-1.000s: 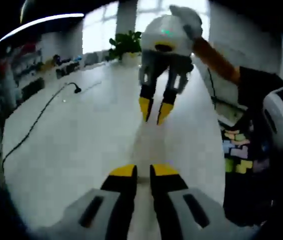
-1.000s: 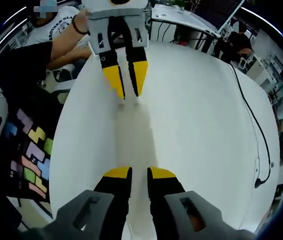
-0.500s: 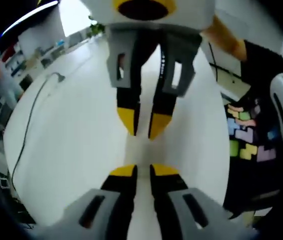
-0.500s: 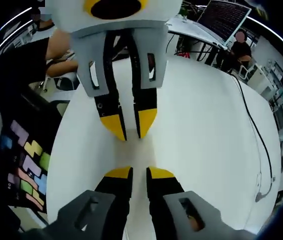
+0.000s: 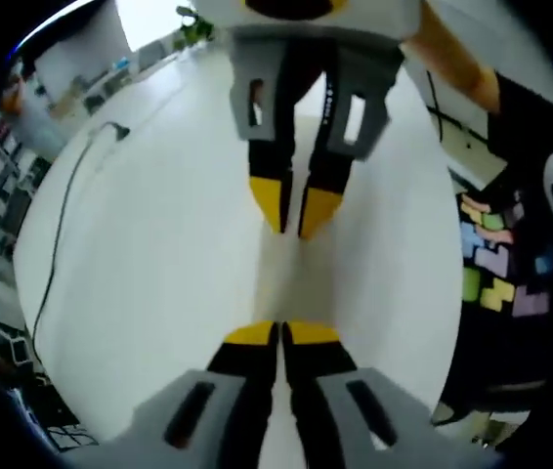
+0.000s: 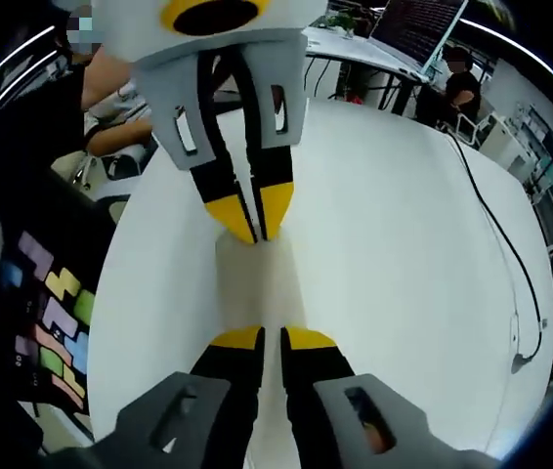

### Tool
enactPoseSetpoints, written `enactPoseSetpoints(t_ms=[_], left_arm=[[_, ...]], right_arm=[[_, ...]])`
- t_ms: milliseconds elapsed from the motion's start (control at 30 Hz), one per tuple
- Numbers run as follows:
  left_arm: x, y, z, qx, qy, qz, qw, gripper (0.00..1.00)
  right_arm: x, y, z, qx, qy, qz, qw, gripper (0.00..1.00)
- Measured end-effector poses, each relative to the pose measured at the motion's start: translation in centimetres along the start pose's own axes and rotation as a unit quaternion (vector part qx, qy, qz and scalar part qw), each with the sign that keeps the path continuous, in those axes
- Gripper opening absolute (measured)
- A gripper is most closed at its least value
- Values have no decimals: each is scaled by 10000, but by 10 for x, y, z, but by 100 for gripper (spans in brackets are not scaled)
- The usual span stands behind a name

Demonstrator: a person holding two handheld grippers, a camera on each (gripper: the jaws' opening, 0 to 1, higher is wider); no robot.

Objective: Arrange the utensils inside the cutlery case until each visible utensil rests in its matching compartment.

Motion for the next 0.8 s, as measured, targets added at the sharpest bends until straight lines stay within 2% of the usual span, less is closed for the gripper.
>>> enactPoseSetpoints(t_ms=[33, 67, 167, 267, 367, 467, 567, 600, 633, 700, 800], left_arm=[[-2, 0, 0, -53, 74, 28, 10000, 1], [-4, 1, 0, -82, 185, 283, 9994, 1], [-8, -4, 2, -278, 395, 449, 9978, 1], [-10, -6, 4, -358, 471, 406, 9974, 0], [-9, -7, 4, -372, 496, 519, 9967, 0], [-10, -5, 4, -346, 552, 451, 9969, 0], [-11, -5, 4, -307, 654, 454, 9964, 0], [-12, -9, 9, -85, 694, 610, 9957, 0], [-11, -12, 5, -185, 721, 545, 9957, 0], [-13, -18, 0, -252, 672, 669, 9952, 0], [-10, -15, -3, -41, 395, 223, 9990, 0]], right_arm=[[0, 1, 0, 2, -23, 42, 10000, 5], [0, 1, 0, 7, -43, 57, 10000, 5], [0, 0, 1, 64, -20, 155, 9999, 2], [1, -4, 1, 37, -28, 302, 9995, 0], [3, -5, 1, 9, -186, 522, 9985, 0], [4, -4, 1, 25, -296, 627, 9976, 0], [5, -10, -2, 19, -309, 662, 9973, 0], [6, -12, -1, -29, -278, 723, 9970, 0], [7, -12, 1, 26, -244, 816, 9964, 0], [8, -10, 3, 12, -267, 678, 9973, 0], [9, -14, 5, -10, -312, 708, 9970, 0]])
Point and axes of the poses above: the point that each gripper's makers call its tool centre point, and the gripper's own axes: z roughly forward along the fingers, y roughly to its left, x roughly out of its underside, the point moved 7 cm from there along -z, roughly backward along the fingers, and after that the axes turned 13 degrees about -z, right-handed, at the moved point
